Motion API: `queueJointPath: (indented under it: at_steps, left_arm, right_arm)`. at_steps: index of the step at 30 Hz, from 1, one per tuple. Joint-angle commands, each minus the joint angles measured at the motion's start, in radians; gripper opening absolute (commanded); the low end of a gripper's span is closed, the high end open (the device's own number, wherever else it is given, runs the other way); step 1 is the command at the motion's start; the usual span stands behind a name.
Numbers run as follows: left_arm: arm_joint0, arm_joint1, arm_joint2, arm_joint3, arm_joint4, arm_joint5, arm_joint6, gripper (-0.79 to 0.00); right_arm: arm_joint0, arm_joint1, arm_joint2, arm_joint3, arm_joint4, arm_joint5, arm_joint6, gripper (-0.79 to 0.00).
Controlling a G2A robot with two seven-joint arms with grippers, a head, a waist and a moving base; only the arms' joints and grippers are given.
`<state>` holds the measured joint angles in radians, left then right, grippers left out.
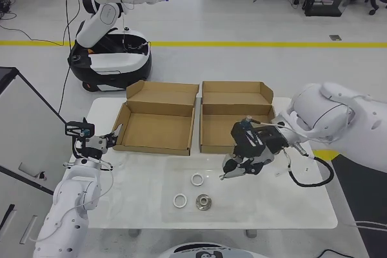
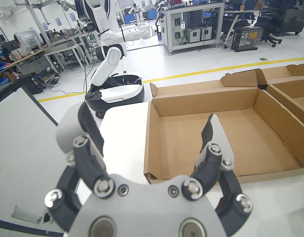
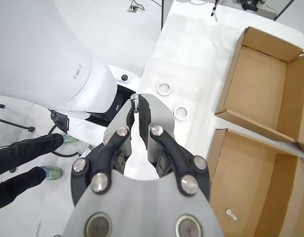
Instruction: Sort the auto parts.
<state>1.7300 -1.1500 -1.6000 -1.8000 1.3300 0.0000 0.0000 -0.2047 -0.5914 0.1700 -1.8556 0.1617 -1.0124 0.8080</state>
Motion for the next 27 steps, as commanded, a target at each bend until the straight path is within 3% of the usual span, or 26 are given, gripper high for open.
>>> queueJointPath:
  at_steps: [1, 14, 27]
  left_arm:
    - [0.0, 0.0, 0.0, 0.0, 0.0, 0.0, 0.0, 0.0]
    - [0.0, 0.0, 0.0, 0.0, 0.0, 0.0, 0.0, 0.0]
    - [0.0, 0.0, 0.0, 0.0, 0.0, 0.0, 0.0, 0.0]
  right_arm:
    - [0.009, -0.01, 0.0, -0.005, 0.033, 0.0, 0.0, -0.785]
    - [-0.039, -0.095, 0.129, -0.014, 0.184, 0.0, 0.0, -0.785]
    - [-0.039, -0.095, 0.129, -0.014, 0.184, 0.0, 0.0, -0.785]
